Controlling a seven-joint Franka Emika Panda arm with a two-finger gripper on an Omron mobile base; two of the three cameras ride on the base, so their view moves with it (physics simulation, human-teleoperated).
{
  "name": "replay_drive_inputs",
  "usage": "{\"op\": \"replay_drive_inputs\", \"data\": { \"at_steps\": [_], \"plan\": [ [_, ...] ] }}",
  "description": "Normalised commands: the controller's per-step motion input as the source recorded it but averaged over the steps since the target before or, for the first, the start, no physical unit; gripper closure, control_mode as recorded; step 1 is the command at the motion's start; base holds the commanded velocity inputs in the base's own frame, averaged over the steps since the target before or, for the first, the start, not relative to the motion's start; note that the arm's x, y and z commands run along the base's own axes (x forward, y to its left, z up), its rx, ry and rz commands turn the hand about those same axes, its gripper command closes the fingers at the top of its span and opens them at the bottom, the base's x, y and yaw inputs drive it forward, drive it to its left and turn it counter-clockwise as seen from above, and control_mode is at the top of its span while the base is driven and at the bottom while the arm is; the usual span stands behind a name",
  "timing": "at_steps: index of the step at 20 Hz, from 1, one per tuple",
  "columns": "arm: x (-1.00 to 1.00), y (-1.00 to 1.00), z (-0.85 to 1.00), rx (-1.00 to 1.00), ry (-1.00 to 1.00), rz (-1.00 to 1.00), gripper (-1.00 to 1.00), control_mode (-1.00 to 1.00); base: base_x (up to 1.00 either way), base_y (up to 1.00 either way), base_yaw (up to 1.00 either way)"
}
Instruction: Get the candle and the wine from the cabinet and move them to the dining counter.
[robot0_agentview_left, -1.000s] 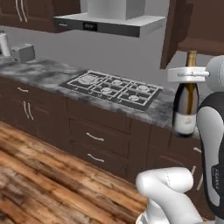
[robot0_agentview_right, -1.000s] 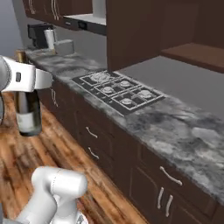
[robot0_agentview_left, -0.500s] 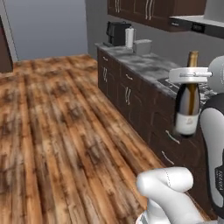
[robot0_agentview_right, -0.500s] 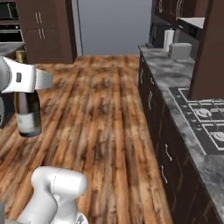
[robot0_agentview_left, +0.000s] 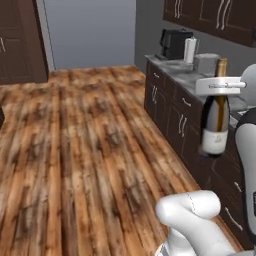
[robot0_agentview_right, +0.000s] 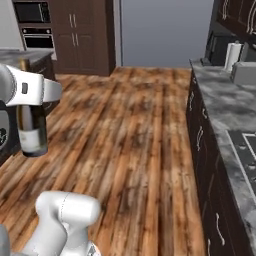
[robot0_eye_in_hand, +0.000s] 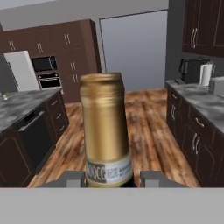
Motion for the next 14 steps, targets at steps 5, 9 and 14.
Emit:
{"op": "replay_drive_inputs", "data": {
  "at_steps": [5,9,14],
  "plan": [
    [0.00,0.00,0.00,0.00,0.00,0.00,1.00,1.00,1.00,-0.14,0.08],
    [0.00,0.00,0.00,0.00,0.00,0.00,1.00,1.00,1.00,0.02,0.18],
    [0.00,0.00,0.00,0.00,0.00,0.00,1.00,1.00,1.00,0.08,0.17]
  ]
}}
